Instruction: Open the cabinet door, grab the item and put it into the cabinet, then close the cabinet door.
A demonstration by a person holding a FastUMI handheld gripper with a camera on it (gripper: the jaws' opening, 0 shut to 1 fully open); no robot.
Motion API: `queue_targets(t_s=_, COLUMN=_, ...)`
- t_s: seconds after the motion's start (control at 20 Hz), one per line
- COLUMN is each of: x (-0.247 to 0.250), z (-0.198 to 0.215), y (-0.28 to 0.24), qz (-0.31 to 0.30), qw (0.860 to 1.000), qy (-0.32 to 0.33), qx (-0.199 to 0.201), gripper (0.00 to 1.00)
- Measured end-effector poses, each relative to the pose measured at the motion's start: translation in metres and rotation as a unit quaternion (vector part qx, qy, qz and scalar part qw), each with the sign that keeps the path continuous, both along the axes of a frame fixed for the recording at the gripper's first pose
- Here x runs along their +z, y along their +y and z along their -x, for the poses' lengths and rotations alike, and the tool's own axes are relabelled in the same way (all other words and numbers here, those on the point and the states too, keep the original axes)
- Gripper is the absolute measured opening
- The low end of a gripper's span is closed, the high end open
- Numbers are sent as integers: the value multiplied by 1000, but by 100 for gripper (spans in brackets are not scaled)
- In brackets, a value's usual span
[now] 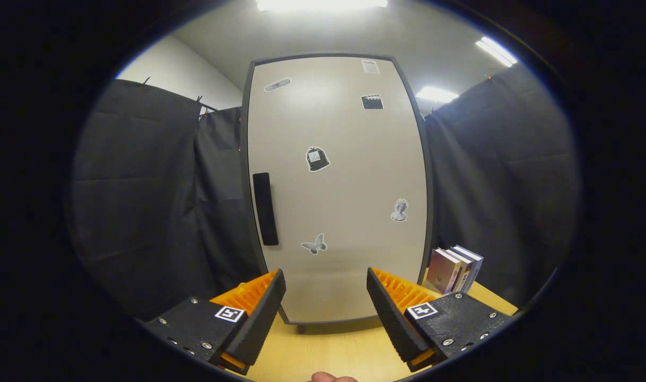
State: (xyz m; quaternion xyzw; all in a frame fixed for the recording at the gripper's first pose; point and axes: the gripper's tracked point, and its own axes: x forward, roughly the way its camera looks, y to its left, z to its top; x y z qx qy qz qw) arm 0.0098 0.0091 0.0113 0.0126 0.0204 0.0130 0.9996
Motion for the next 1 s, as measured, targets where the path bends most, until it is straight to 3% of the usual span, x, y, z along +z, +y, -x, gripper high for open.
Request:
queue_targets(t_s=0.35, x=8, z=-10, y=7, qz=15, qw=1000, qy=2, qx=3, gripper=95)
queue_targets(t_s=1.0, x=38, z=-71, y=86, qz=14, qw=999, qy=-12, qx=44, gripper=95)
